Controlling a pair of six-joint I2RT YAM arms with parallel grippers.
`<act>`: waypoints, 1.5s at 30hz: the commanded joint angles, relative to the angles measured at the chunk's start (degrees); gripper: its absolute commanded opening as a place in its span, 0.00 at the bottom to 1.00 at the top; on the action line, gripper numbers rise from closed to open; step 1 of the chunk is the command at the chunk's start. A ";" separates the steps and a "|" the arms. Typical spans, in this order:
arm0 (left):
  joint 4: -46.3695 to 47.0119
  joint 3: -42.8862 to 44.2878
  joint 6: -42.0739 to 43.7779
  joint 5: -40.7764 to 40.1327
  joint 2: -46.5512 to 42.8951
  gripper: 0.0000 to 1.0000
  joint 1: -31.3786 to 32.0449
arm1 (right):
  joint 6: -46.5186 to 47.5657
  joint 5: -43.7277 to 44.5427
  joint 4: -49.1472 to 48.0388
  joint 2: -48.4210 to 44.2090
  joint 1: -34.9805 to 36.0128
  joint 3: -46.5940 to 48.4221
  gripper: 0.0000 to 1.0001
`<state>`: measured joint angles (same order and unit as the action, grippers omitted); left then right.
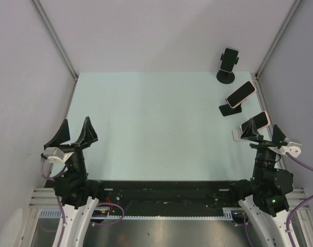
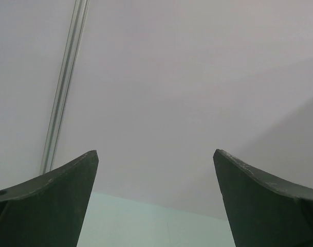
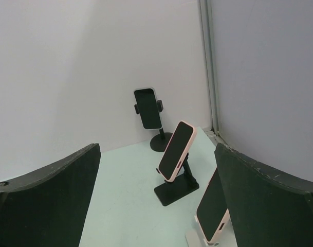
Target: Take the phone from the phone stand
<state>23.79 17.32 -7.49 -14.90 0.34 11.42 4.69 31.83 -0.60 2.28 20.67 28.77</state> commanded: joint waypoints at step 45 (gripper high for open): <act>-15.97 7.20 -2.10 -0.31 0.45 1.00 9.76 | -29.39 -23.06 39.27 62.13 -43.33 40.13 1.00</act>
<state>7.86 22.63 -11.18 -14.00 1.80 19.18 -20.40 6.04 35.51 63.92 -18.52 66.52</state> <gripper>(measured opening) 0.996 0.994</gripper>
